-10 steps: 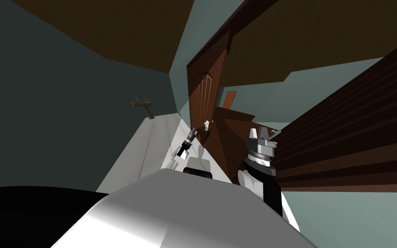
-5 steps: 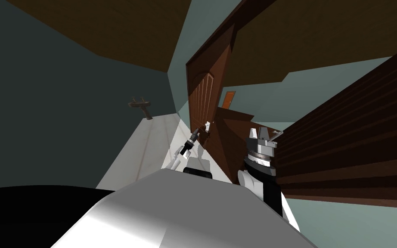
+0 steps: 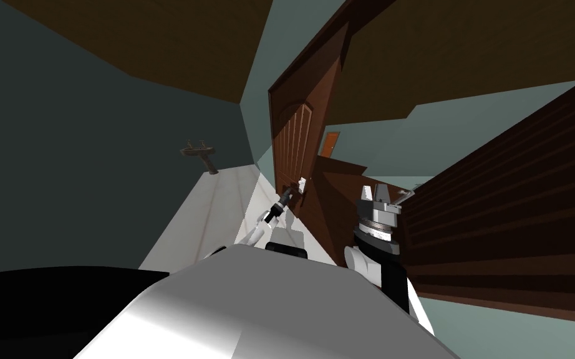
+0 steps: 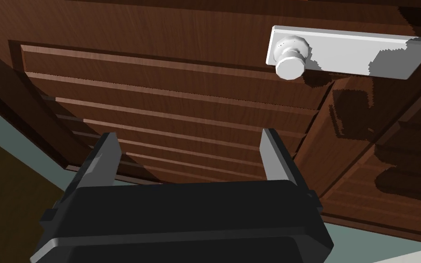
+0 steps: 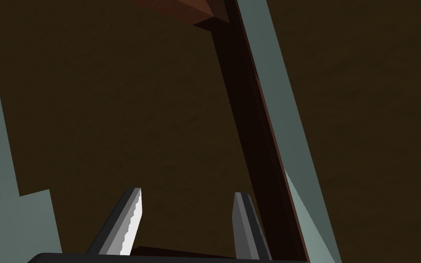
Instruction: Push the door open
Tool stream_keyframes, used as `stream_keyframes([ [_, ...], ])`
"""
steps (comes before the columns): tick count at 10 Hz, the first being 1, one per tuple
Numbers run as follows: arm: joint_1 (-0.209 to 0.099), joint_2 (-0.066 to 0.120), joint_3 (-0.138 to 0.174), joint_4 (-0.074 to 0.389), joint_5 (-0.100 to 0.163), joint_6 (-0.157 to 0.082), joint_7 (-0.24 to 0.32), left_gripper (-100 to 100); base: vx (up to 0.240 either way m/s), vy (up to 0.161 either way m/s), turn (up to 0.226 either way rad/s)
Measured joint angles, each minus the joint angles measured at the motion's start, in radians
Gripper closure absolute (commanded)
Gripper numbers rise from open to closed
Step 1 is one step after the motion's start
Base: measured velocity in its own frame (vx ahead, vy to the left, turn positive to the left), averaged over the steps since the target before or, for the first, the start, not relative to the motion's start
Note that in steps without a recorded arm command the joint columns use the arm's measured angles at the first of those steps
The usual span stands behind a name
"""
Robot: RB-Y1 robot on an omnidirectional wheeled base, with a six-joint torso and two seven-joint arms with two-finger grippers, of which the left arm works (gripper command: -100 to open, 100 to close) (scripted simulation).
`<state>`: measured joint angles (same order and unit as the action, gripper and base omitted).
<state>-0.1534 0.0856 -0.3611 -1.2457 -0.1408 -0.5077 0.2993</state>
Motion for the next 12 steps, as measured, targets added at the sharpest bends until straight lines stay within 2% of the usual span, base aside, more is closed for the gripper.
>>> stream_keyframes([
  [3, -0.039, 0.001, -0.028, 0.062, -0.006, 0.007, 0.021, -100, 0.088, 0.069, -0.036],
  [12, -0.162, -0.024, -0.097, 0.259, -0.021, 0.016, 0.064, -100, 0.088, 0.066, -0.033],
])
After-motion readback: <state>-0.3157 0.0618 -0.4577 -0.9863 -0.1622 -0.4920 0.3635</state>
